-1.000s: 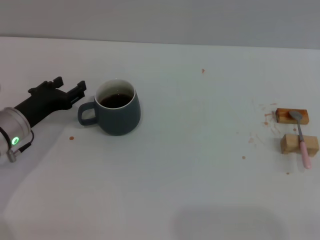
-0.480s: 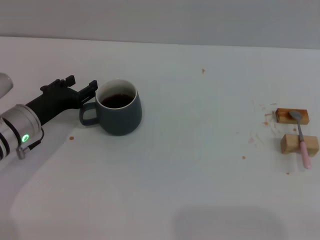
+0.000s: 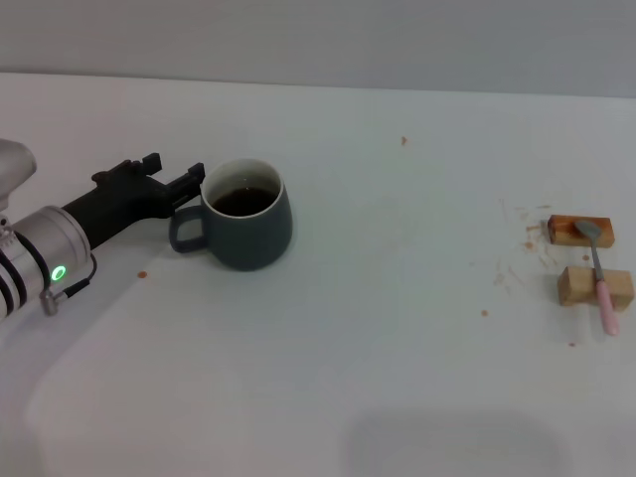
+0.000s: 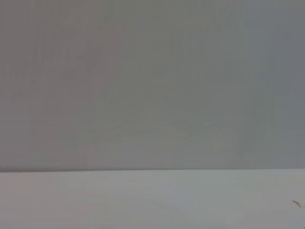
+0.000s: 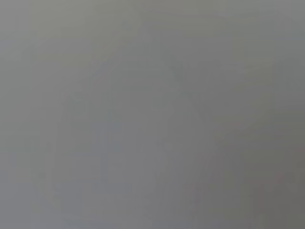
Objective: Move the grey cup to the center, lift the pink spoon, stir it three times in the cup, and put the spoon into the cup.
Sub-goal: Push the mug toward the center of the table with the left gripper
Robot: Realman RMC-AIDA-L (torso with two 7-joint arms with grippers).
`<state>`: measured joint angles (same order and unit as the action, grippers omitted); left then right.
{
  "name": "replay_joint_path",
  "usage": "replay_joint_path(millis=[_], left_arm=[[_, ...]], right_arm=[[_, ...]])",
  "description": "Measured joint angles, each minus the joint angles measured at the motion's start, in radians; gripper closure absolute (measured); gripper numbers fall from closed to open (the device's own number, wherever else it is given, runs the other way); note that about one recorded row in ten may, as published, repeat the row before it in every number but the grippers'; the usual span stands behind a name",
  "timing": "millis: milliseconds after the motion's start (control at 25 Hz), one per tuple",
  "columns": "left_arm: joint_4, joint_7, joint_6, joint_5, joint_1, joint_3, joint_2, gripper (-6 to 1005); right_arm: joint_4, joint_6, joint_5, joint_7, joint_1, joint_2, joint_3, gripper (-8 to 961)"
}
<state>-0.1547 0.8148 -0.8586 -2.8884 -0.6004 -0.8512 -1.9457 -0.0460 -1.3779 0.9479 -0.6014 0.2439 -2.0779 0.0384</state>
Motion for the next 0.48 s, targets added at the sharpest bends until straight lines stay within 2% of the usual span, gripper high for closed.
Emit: replay_joint_path(millis=[480], left_arm=[[-0.001, 0.028, -0.01, 0.0, -0.015, 0.059, -0.007, 277]], right_arm=[[0.005, 0.001, 0.001, 0.0, 0.006, 0.003, -0.009, 229]])
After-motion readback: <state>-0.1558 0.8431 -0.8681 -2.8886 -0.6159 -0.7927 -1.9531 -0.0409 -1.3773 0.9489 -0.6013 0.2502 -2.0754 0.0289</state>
